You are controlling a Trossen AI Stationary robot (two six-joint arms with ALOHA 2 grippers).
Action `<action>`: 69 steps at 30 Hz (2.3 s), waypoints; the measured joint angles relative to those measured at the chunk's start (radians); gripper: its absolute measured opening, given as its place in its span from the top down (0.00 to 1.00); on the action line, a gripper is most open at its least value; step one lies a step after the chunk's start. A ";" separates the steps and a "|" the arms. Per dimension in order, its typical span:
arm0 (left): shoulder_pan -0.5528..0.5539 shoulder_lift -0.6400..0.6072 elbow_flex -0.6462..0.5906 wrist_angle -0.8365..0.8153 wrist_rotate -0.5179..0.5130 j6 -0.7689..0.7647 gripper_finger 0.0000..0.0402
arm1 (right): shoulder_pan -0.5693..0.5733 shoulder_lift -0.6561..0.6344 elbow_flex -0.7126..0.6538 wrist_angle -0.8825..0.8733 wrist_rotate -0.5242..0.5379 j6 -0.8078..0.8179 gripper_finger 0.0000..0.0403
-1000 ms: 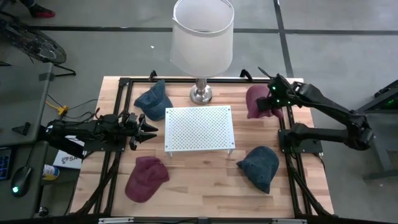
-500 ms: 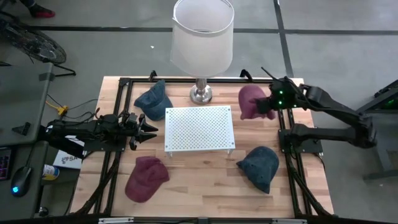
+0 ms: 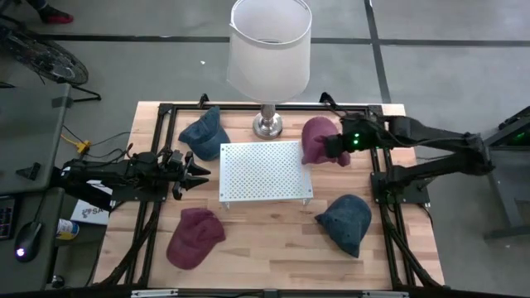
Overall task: Pick & Place hat
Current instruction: Put the top red cap on the shelf
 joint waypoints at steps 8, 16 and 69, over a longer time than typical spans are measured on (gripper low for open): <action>0.000 0.000 0.000 0.000 0.000 0.000 0.62 | 0.067 0.123 0.050 0.108 0.014 0.060 1.00; 0.000 0.000 0.000 0.000 0.000 0.000 0.62 | 0.126 0.212 0.114 0.141 0.035 0.085 1.00; 0.000 0.000 0.000 0.000 0.000 0.000 0.62 | 0.303 0.327 0.189 0.162 0.054 0.087 1.00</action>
